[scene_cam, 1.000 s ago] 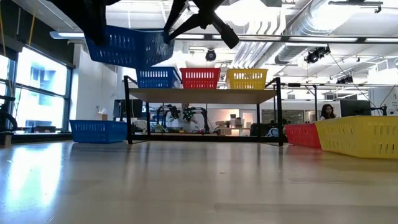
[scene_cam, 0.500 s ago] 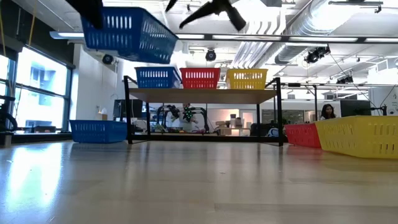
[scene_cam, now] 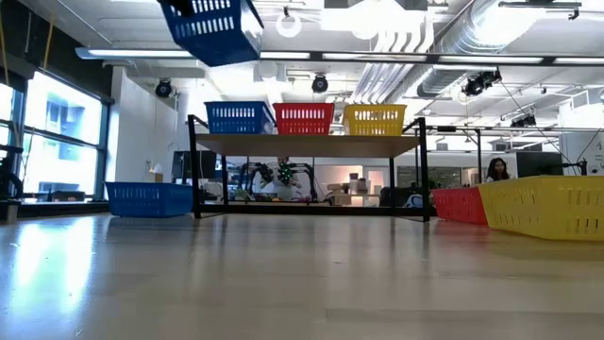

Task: Stack baskets on shelf by color
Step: Stack the bottom blue bin on top of the blue bin on the shelf

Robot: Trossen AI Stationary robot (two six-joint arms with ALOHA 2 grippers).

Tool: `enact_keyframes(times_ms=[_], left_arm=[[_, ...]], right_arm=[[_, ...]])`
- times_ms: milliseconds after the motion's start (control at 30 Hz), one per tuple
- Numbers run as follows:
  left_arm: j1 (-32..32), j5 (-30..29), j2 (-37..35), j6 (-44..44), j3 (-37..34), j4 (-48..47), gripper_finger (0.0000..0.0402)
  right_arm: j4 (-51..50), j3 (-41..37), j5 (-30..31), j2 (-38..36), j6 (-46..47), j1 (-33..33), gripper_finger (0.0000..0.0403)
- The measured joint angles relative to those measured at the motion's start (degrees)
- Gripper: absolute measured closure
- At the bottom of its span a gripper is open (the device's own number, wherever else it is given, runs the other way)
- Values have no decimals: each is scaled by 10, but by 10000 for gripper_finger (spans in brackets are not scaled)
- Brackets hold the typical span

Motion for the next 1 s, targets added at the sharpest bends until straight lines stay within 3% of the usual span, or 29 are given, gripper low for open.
enact_keyframes(times_ms=[267,633,1000], left_arm=[[141,81,-37,133,0,57,401],[330,193,-8,272,0,109,401],[420,255,39,324,0,107,401]], right_arm=[[5,0,2,-47,-91,-16,261],[4,0,0,-92,-184,-74,261],[-15,0,-55,-105,-195,-141,261]])
